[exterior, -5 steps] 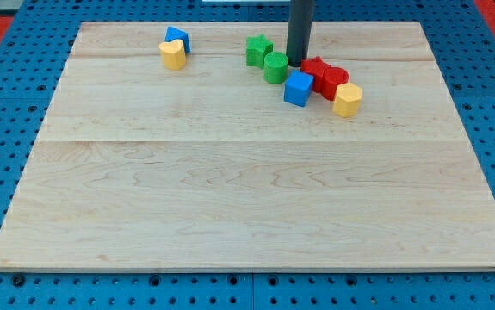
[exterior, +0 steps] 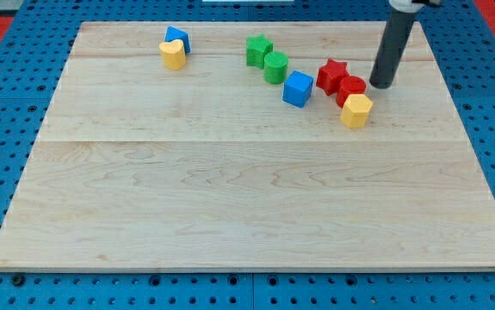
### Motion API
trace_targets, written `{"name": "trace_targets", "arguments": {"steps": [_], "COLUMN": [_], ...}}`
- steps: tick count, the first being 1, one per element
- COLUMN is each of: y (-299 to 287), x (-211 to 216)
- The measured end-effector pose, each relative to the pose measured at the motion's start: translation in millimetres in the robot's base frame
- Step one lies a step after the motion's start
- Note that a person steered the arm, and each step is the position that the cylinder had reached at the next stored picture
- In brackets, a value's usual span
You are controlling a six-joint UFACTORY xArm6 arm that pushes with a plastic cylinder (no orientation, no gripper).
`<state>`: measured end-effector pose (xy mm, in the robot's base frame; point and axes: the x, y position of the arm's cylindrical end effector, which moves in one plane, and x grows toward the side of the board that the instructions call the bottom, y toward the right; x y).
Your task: Move the red blocks diagonal to the yellow hexagon
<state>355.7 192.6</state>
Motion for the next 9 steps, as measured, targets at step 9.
{"name": "trace_targets", "arguments": {"steps": [9], "y": [-82.3], "x": [-65.6]}}
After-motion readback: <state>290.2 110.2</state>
